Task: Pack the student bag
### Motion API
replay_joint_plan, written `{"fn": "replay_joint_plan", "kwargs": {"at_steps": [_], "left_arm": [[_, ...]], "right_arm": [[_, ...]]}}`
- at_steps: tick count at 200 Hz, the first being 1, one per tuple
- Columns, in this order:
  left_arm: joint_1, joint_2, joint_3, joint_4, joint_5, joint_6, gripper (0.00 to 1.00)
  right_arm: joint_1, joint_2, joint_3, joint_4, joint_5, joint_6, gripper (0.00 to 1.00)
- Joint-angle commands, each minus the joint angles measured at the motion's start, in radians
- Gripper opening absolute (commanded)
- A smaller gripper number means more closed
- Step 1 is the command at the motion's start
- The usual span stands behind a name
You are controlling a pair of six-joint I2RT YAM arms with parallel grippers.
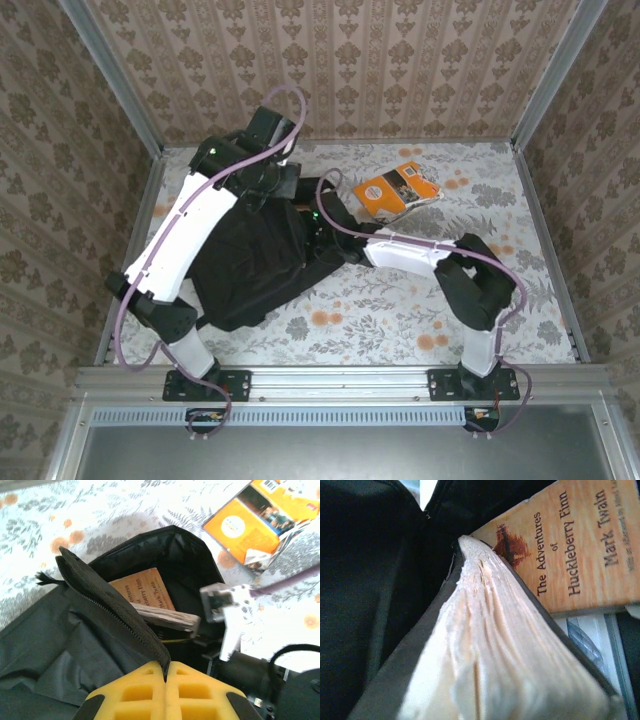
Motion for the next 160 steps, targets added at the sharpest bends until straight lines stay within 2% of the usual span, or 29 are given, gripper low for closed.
{"fn": "replay_joint_plan", "kwargs": {"at_steps": [1, 36, 62, 79, 99, 113, 132, 142, 160], "left_arm": [[-0.041, 0.013, 0.107, 0.05, 0.007, 0.044, 0.0], [-0.127, 0.06, 0.172, 0.045, 0.005, 0.07, 0.0], [-0.181, 0.059, 0.179, 0.022, -0.007, 0.089, 0.0], [-0.196, 0.026, 0.125, 0.008, -0.013, 0.088, 0.0], [-0.205, -0.068, -0.025, 0.032, -0.017, 0.085, 0.0], [-0.204, -0.146, -0.137, 0.072, -0.025, 0.077, 0.0], [-0.185, -0.226, -0.24, 0.104, -0.015, 0.056, 0.0], [-0.168, -0.256, -0.284, 0.11, -0.008, 0.048, 0.0], [-0.128, -0.294, -0.329, 0.114, 0.003, 0.034, 0.0]], "right_arm": [[-0.003, -0.118, -0.088, -0.017, 0.129, -0.018, 0.0], [0.039, -0.215, -0.2, -0.013, 0.138, 0.011, 0.0], [0.057, -0.166, -0.173, 0.022, 0.0, 0.022, 0.0], [0.056, -0.122, -0.149, 0.058, -0.085, 0.016, 0.0], [0.052, -0.077, -0.129, 0.097, -0.151, 0.01, 0.06], [0.046, -0.022, -0.099, 0.126, -0.216, 0.014, 0.17], [0.02, 0.081, -0.007, 0.108, -0.336, 0.015, 0.41], [0.009, 0.103, 0.013, 0.09, -0.346, 0.008, 0.46], [-0.009, 0.068, -0.011, 0.058, -0.286, -0.024, 0.57]]}}
